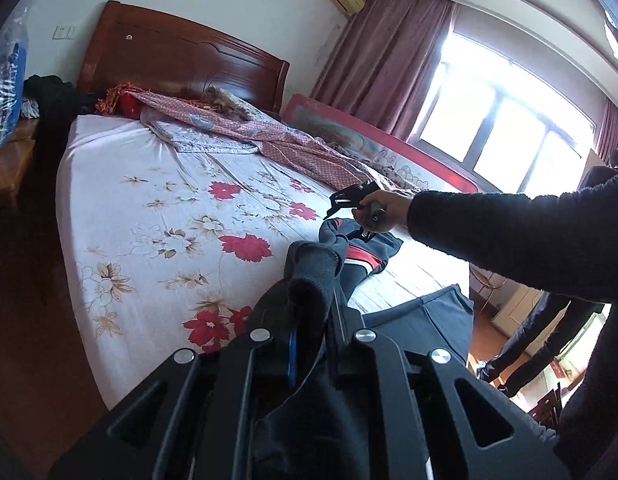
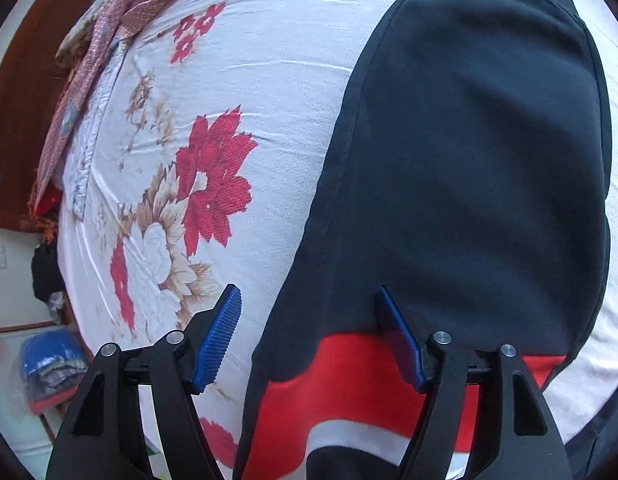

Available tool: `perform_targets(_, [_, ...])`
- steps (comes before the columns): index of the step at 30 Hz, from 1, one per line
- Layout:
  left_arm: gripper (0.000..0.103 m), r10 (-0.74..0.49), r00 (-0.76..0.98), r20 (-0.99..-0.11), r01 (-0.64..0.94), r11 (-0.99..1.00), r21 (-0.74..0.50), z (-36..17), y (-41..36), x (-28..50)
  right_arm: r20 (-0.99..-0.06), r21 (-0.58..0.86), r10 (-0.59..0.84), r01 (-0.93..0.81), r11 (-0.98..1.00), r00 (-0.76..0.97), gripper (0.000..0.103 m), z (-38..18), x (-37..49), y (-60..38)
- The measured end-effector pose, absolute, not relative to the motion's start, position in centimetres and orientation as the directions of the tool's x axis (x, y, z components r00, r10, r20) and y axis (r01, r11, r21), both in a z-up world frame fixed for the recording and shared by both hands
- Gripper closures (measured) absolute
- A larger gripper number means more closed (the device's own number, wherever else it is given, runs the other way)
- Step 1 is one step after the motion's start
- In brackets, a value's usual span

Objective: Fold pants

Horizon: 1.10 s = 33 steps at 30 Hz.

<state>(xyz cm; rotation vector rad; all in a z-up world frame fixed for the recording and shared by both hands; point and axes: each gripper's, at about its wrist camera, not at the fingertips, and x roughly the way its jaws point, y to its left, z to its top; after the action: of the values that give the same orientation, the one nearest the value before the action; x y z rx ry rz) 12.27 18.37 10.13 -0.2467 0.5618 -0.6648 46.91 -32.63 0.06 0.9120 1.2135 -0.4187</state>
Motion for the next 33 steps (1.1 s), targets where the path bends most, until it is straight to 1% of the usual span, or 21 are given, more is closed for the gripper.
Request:
perform_targets(1, [0.093,-0.626,0.656,-0.421,0.502,0.779,-0.376,10.2,18.5,12.0,-0.916,0.393,0.193,0.692,0.605,0.351,0.085,0.3,46.7,-32.7])
perform_targets(2, [0.093,-0.613,0.663,-0.430,0.486,0.789,-0.375,9.9,18.8,12.1,-0.901,0.424,0.207,0.674,0.604,0.381,0.095,0.9,45.9,-33.1])
perform_targets(5, [0.093,-0.547,0.704,-0.453,0.402,0.833,-0.381,9.0,20.1,12.5,-0.824,0.548,0.257,0.595,0.588,0.505,0.097,4.2,42.4,-34.6])
perform_targets(8, [0.093,-0.505,0.739,-0.446,0.340,0.851,-0.400,8.2,21.5,12.6,-0.739,0.646,0.293,0.514,0.564,0.607,0.098,7.9,36.2,-36.5])
perform_targets(10, [0.092,-0.505,0.747,-0.432,0.326,0.845,-0.423,8.2,22.1,12.2,-0.693,0.684,0.299,0.467,0.560,0.656,0.098,10.0,31.0,-37.4])
perform_targets(12, [0.092,-0.498,0.754,-0.427,0.324,0.849,-0.418,8.4,22.3,10.9,-0.648,0.720,0.303,0.431,0.544,0.699,0.098,11.3,24.9,-38.3])
perform_targets(14, [0.091,-0.504,0.747,-0.433,0.336,0.849,-0.408,8.7,22.2,9.5,-0.633,0.730,0.303,0.420,0.539,0.712,0.098,11.7,18.8,-38.5])
perform_targets(15, [0.090,-0.501,0.746,-0.438,0.341,0.853,-0.395,8.7,22.0,8.7,-0.628,0.738,0.309,0.423,0.525,0.714,0.098,11.4,15.8,-38.6])
perform_targets(17, [0.088,-0.501,0.738,-0.453,0.342,0.856,-0.389,8.4,22.0,7.0,-0.660,0.712,0.296,0.447,0.542,0.691,0.098,10.1,10.6,-38.2])
perform_targets(19, [0.086,-0.506,0.721,-0.474,0.325,0.851,-0.413,7.4,22.3,5.1,-0.673,0.718,0.309,0.492,0.492,0.672,0.098,7.5,6.3,-38.2])
perform_targets(21, [0.085,-0.483,0.709,-0.514,0.308,0.867,-0.391,6.3,22.2,3.5,-0.705,0.692,0.294,0.534,0.486,0.646,0.098,4.7,3.4,-37.9])
perform_targets(22, [0.084,-0.480,0.698,-0.532,0.302,0.870,-0.389,5.6,22.1,2.8,-0.709,0.696,0.306,0.557,0.453,0.636,0.098,3.2,2.2,-37.7])
perform_targets(24, [0.084,-0.458,0.685,-0.566,0.291,0.885,-0.364,4.6,21.8,1.6,-0.723,0.684,0.297,0.583,0.439,0.624,0.098,1.3,0.6,-37.3])
perform_targets(26, [0.084,-0.456,0.676,-0.579,0.277,0.885,-0.373,4.0,21.9,0.8,-0.728,0.678,0.287,0.591,0.438,0.622,0.098,0.6,-0.2,-36.9])
perform_targets(30, [0.084,-0.447,0.688,-0.572,0.254,0.886,-0.388,4.0,22.1,0.1,-0.716,0.690,0.279,0.585,0.427,0.640,0.098,1.0,-0.9,-37.1])
perform_targets(33, [0.084,-0.455,0.687,-0.567,0.264,0.882,-0.389,4.1,22.0,-0.1,-0.731,0.671,0.277,0.584,0.457,0.624,0.098,1.2,-1.2,-37.4])
